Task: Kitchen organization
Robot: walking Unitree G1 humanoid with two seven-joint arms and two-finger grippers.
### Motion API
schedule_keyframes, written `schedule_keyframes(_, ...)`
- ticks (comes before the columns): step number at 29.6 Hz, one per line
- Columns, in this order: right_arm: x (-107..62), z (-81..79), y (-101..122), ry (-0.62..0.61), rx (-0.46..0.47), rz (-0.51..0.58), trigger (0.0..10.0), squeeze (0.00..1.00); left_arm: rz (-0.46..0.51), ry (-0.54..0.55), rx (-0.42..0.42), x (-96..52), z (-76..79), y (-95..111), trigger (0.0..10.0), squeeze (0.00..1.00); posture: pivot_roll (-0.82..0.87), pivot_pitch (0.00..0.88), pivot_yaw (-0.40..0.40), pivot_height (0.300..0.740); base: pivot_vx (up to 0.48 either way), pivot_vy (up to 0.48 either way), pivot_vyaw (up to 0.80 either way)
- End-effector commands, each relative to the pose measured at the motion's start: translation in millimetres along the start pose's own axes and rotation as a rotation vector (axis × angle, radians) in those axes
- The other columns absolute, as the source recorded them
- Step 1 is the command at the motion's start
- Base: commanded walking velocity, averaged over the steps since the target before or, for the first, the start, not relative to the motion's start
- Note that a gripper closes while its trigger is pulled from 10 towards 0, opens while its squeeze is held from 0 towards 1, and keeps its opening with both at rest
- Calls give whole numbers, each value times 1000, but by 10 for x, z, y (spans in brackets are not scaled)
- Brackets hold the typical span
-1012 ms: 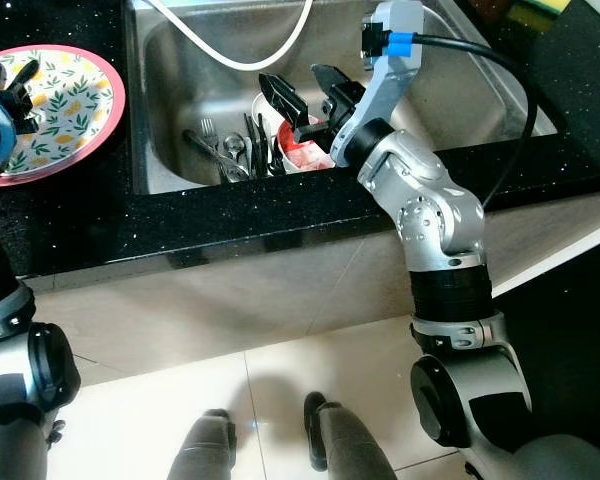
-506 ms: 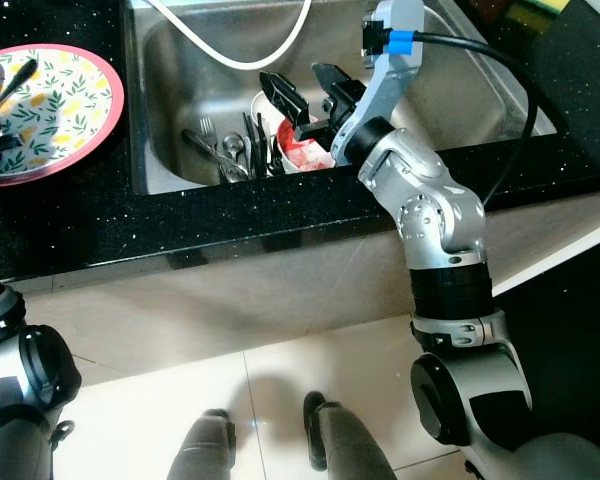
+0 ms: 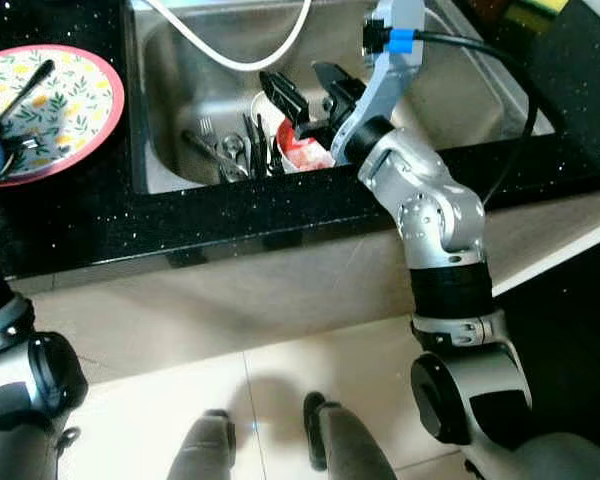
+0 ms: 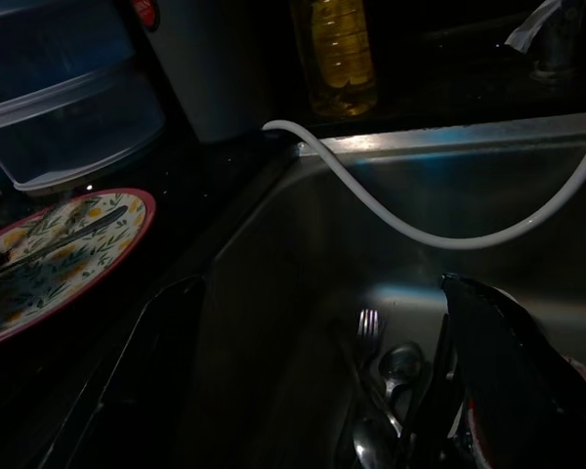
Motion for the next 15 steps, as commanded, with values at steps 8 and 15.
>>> schedule_keyframes(8, 11, -12, 31, 12, 1, 18, 10000, 0, 189, -421, -8, -245, 971, 296, 10000, 0, 148, 233, -34, 740, 0, 0, 0)
schedule_keyframes(15, -7, -1, 40, 4, -6, 20, 10000, 0, 32, -589, -2, -316, 1602, -244, 10000, 1000, 136, 228, -23, 740, 0, 0, 0)
Point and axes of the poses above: a point about 5 cm out from each wrist's last joint towards the gripper, its own x axis pointing out of the wrist towards the gripper, its own y axis along the axis of the wrist's last joint, z = x × y, the point moved 4 cm from there along x, pointing out of the wrist towards the gripper, and after that the axes turned 11 degrees about -x, right-handed, at the moved point
